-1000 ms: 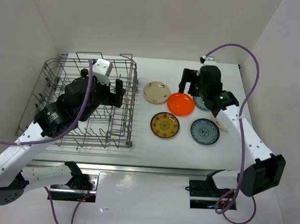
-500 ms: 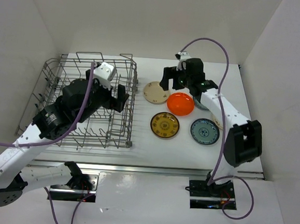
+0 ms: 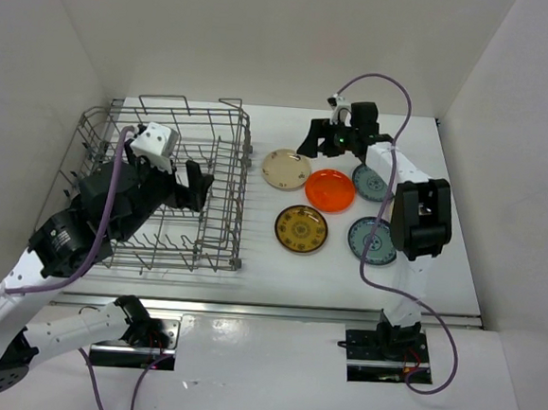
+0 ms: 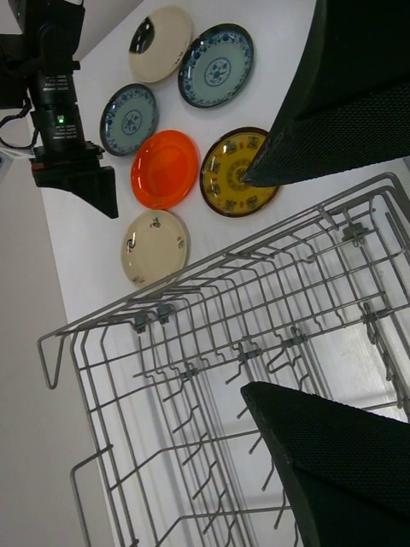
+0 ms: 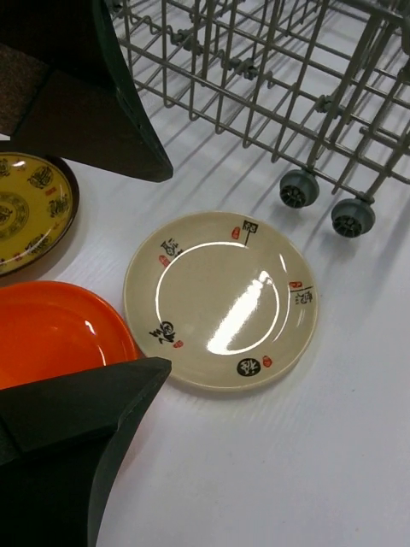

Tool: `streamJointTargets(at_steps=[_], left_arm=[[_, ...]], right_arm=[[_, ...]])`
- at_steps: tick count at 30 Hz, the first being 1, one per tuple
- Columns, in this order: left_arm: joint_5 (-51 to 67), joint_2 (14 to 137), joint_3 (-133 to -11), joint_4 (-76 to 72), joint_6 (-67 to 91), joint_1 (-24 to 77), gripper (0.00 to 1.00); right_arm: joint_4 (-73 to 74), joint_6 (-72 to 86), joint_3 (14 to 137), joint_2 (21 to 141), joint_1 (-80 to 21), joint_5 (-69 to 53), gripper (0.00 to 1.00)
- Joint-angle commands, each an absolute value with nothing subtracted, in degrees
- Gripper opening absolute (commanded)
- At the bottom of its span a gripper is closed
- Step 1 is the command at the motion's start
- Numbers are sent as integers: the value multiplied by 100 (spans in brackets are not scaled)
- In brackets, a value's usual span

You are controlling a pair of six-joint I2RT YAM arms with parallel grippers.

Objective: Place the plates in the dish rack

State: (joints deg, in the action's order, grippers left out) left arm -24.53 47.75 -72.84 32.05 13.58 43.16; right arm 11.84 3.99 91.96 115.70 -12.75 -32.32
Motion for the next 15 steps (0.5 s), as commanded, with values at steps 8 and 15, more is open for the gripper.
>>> streamJointTargets(at_steps=[8, 15], left_arm=[[-2065, 4737, -7014, 3243, 1986, 4307, 100], [-1811, 4685, -6899, 3138, 2215, 4307, 100]], right_arm=[[1318, 290, 10195, 12725, -915, -4701, 83], [1563, 299, 10634, 13324, -914, -4702, 83]])
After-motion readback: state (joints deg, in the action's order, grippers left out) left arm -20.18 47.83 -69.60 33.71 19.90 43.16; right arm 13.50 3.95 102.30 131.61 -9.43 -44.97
